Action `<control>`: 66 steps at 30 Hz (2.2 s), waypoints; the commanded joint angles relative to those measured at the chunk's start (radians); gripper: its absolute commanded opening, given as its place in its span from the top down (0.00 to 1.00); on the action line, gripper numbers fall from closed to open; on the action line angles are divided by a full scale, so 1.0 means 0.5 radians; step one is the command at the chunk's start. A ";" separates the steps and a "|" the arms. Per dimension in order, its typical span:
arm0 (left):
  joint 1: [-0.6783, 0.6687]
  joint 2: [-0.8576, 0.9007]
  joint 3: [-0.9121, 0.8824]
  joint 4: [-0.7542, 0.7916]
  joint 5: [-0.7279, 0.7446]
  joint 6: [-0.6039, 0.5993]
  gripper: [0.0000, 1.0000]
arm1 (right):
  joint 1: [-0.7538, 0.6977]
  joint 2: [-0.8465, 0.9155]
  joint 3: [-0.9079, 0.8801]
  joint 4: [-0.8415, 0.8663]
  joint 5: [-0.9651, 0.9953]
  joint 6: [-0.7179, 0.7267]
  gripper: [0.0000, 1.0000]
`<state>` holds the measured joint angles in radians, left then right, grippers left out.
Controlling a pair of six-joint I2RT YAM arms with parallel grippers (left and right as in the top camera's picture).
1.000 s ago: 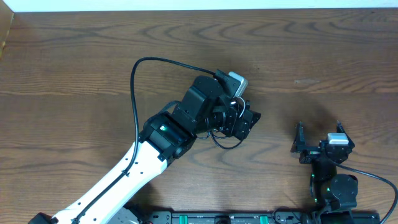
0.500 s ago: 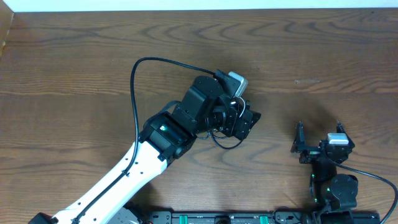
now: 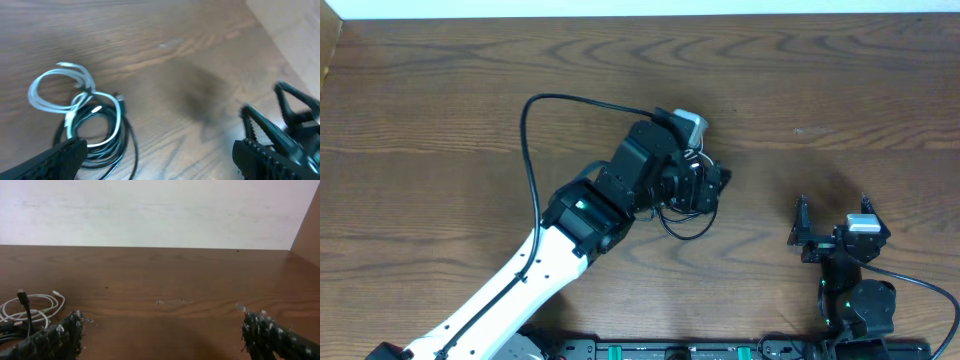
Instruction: Untangle cables
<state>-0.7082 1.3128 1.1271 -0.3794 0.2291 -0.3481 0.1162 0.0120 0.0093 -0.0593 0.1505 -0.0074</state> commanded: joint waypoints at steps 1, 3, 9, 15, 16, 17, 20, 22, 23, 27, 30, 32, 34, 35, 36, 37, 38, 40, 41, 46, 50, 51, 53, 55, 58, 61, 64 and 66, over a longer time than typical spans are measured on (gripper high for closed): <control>0.076 -0.008 0.015 -0.041 -0.117 -0.124 0.02 | -0.010 -0.012 -0.008 -0.002 0.007 0.020 0.01; 0.117 -0.008 0.015 -0.078 -0.116 -0.124 0.02 | -0.010 -0.012 -0.008 -0.002 0.007 0.020 0.01; 0.181 -0.008 0.014 -0.154 -0.117 -0.123 0.02 | -0.010 -0.012 -0.008 -0.002 0.007 0.020 0.01; 0.182 -0.008 0.014 -0.194 -0.116 -0.123 0.02 | -0.010 -0.012 -0.008 -0.002 0.007 0.020 0.01; 0.182 -0.008 0.014 -0.198 -0.117 -0.123 0.02 | -0.010 -0.012 -0.008 -0.002 0.007 0.020 0.01; 0.182 -0.008 0.014 -0.199 -0.116 -0.123 0.02 | -0.010 -0.012 -0.008 -0.002 0.007 0.020 0.01; 0.182 -0.008 0.014 -0.199 -0.116 -0.124 0.02 | -0.010 -0.013 -0.008 -0.002 0.007 0.020 0.01; 0.182 -0.008 0.014 -0.208 -0.116 -0.124 0.02 | -0.010 -0.013 -0.008 -0.002 0.007 0.020 0.01; 0.182 -0.008 0.014 -0.213 -0.116 -0.124 0.02 | -0.010 -0.013 -0.008 -0.002 0.007 0.020 0.01; 0.182 -0.008 0.014 -0.220 -0.116 -0.124 0.02 | -0.007 -0.012 -0.008 -0.002 0.007 0.020 0.01; 0.182 -0.008 0.014 -0.220 -0.116 -0.124 0.02 | -0.007 -0.012 -0.008 -0.002 0.007 0.020 0.01; 0.182 -0.008 0.014 -0.221 -0.116 -0.124 0.02 | -0.007 -0.013 -0.008 -0.002 0.007 0.020 0.01; 0.182 -0.008 0.014 -0.222 -0.116 -0.124 0.02 | -0.007 -0.012 -0.008 -0.002 0.007 0.020 0.01; 0.182 -0.008 0.014 -0.223 -0.115 -0.124 0.02 | -0.007 -0.013 -0.008 -0.002 0.007 0.020 0.01; 0.182 -0.008 0.014 -0.226 -0.116 -0.124 0.02 | -0.007 -0.012 -0.008 -0.002 0.007 0.020 0.01; 0.182 -0.008 0.014 -0.228 -0.115 -0.124 0.02 | -0.007 -0.013 -0.008 -0.002 0.007 0.020 0.01; 0.181 -0.008 0.014 -0.228 -0.111 -0.124 0.02 | -0.007 -0.012 -0.008 -0.002 0.007 0.020 0.01; 0.179 -0.008 0.014 -0.230 -0.081 -0.123 0.02 | -0.007 -0.012 -0.008 -0.002 0.008 0.020 0.01; 0.179 -0.008 0.014 -0.237 -0.065 -0.124 0.02 | -0.007 -0.012 -0.008 -0.002 0.008 0.020 0.01; 0.180 -0.002 0.014 -0.349 -0.064 -0.123 0.02 | -0.007 -0.012 -0.008 -0.002 0.007 0.020 0.01; 0.180 0.001 0.014 -0.388 -0.134 -0.122 0.02 | -0.007 -0.012 -0.008 -0.002 0.007 0.020 0.01; 0.180 0.001 0.014 -0.402 -0.180 -0.124 0.02 | -0.007 -0.012 -0.008 -0.002 0.007 0.020 0.01; 0.180 0.001 0.014 -0.448 -0.292 -0.156 0.02 | -0.007 -0.012 -0.008 -0.002 0.007 0.020 0.01; 0.188 0.001 0.014 -0.509 -0.407 -0.245 0.02 | -0.007 -0.012 -0.008 -0.002 0.007 0.020 0.01; 0.224 0.001 0.014 -0.611 -0.496 -0.362 0.02 | -0.007 -0.012 -0.008 -0.002 0.007 0.020 0.01; 0.268 0.000 0.014 -0.684 -0.497 -0.362 0.02 | -0.007 -0.012 -0.008 -0.002 0.007 0.020 0.01; 0.285 0.000 0.014 -0.749 -0.497 -0.362 0.02 | -0.007 -0.012 -0.008 -0.002 0.007 0.020 0.01; 0.285 0.001 0.014 -0.768 -0.497 -0.362 0.02 | -0.007 -0.012 -0.008 -0.002 0.007 0.020 0.01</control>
<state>-0.5701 1.3128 1.1271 -0.7525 0.0090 -0.5102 0.1162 0.0120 0.0097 -0.0593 0.1509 -0.0074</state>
